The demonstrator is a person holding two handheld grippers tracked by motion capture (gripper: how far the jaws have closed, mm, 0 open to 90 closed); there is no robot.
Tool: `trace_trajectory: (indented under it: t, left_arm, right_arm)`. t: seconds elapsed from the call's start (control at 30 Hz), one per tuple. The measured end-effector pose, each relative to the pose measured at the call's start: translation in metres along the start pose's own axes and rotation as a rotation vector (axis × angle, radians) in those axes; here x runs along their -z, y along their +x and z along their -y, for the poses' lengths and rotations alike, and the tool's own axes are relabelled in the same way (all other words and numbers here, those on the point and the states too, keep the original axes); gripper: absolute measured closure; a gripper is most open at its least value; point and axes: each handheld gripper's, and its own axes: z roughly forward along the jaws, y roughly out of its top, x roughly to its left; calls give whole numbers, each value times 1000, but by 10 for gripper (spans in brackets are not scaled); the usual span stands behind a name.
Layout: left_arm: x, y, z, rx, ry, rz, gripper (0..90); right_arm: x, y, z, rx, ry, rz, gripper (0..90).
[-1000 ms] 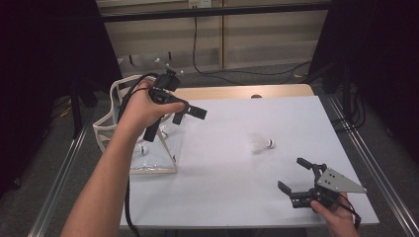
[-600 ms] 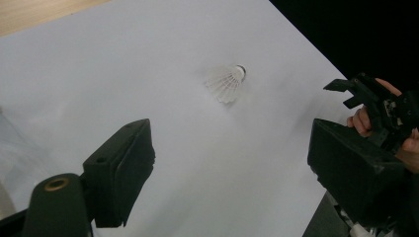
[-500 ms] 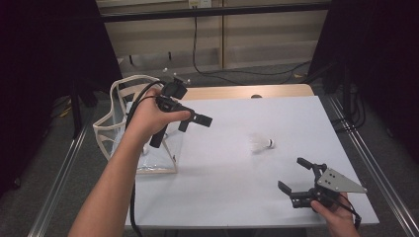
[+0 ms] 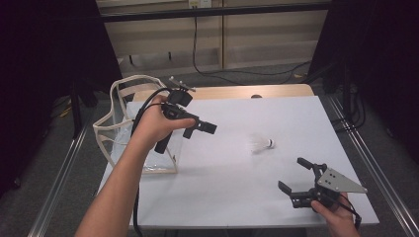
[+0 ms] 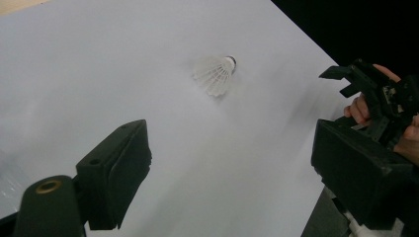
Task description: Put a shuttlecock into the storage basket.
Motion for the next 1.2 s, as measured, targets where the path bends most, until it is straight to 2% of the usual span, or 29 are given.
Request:
trace_trajectory:
  t: [0.5, 0.63, 0.67, 1.2]
  left_arm:
    - [-14, 1, 11, -20, 19, -6, 141]
    - [-18, 2, 13, -39, 34, -18, 133]
    - [-20, 1, 14, -28, 25, -21, 133]
    - [-38, 2, 25, -48, 40, -38, 123]
  right_arm:
    - [0, 0, 0, 3, 1, 1, 10]
    - [0, 0, 0, 3, 0, 2, 9]
    - [0, 0, 0, 2, 0, 2, 10]
    - [1, 0, 0, 4, 2, 1, 10]
